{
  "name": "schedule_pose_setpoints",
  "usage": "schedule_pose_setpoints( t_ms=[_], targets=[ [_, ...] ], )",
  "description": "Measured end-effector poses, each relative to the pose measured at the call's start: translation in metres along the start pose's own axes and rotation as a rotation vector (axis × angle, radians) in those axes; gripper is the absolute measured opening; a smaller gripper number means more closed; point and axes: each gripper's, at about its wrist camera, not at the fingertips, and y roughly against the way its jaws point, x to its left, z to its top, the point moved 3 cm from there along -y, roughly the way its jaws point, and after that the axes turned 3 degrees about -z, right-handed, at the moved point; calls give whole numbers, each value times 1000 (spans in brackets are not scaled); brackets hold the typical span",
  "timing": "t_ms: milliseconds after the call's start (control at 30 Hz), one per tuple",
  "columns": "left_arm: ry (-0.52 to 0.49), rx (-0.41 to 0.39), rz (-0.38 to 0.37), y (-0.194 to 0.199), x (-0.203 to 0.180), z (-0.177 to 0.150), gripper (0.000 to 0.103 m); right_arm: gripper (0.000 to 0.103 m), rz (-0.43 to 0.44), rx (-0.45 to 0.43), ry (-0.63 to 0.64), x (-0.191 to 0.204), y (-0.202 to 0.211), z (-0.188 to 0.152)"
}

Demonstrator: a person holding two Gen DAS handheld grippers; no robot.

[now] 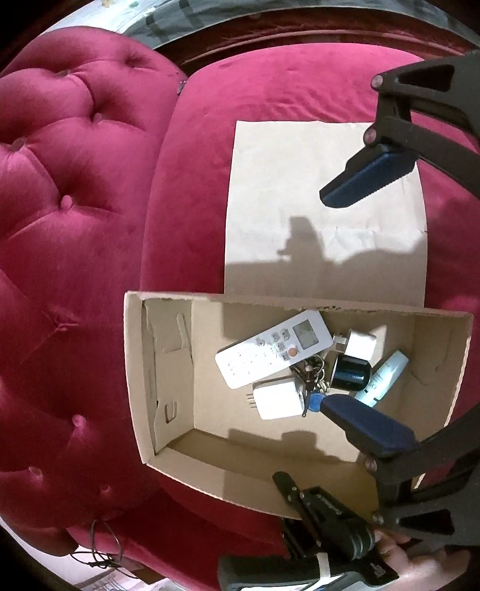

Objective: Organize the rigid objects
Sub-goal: 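Withdraw the open right gripper up and away from the box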

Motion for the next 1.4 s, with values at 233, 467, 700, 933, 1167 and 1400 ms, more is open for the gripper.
schedule_pose_setpoints(
  t_ms=[233,467,700,933,1167,1400],
  targets=[
    [3,3,8,1,-1,0,14,103,3,-7,-10,-7,2,-3],
    [-1,2,34,7,-5,0,40,103,2,-25,-1,-13,7,-6],
    [28,-18,34,22,-6,-2,94,103,17,-43,-12,-19,17,-7],
    [18,-7,-4,37,-22,-14,103,103,32,-65,-11,-23,32,-11],
    [-2,-33,35,67,-43,-19,103,103,55,-95,-13,-28,53,-23],
    [5,-69,37,101,-59,-23,103,103,60,-154,2,-32,80,-36]
  ],
)
